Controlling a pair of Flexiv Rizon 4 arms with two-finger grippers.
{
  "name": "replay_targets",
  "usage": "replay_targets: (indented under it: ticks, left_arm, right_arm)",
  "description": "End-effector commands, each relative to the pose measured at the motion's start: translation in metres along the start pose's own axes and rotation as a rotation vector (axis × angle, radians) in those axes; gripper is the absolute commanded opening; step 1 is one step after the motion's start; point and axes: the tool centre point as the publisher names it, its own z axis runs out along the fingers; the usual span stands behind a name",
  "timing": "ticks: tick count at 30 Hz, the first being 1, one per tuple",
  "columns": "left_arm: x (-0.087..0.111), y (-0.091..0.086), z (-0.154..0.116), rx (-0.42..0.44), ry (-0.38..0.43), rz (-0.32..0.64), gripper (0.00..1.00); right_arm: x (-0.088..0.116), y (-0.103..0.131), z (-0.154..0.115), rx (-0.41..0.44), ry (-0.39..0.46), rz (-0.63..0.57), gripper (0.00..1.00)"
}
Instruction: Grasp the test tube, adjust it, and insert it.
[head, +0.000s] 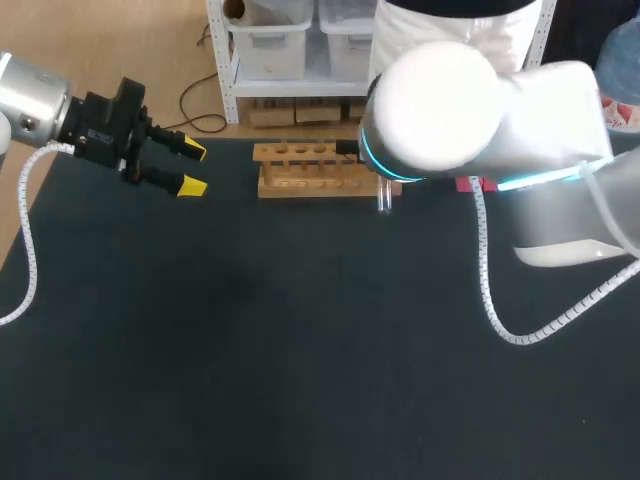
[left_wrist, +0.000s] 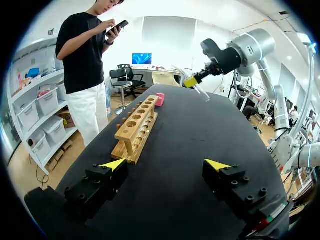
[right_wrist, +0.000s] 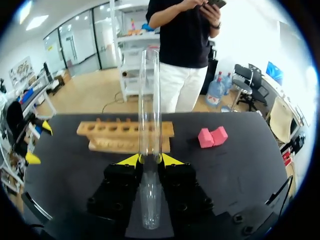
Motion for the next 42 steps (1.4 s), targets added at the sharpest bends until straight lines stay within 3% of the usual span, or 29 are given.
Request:
replay_targets:
  ticks: [1, 14, 25, 34, 42]
  left_arm:
    - [0.001, 0.001, 0.000, 0.001, -0.001, 0.002, 1.00]
    - [0.001, 0.001, 0.000, 0.001, -0.001, 0.002, 1.00]
    - [0.001, 0.001, 0.000, 0.001, -0.001, 0.002, 1.00]
    - [0.001, 0.001, 0.000, 0.001, -0.001, 0.002, 1.00]
    - [0.001, 0.001, 0.000, 0.001, -0.001, 0.002, 1.00]
  right_arm:
    - [0.002, 0.013, 0.005, 0.014, -0.172, 0.050, 0.00]
    - [-0.027, 0.026, 0.001, -0.007, -0.389, 0.164, 0.00]
    - [-0.049, 0.024, 0.000, -0.049, -0.541, 0.164, 0.00]
    - [-0.066, 0.019, 0.016, -0.027, -0.659, 0.114, 0.00]
    - [-0.077, 0.020, 0.034, -0.031, -0.758, 0.158, 0.00]
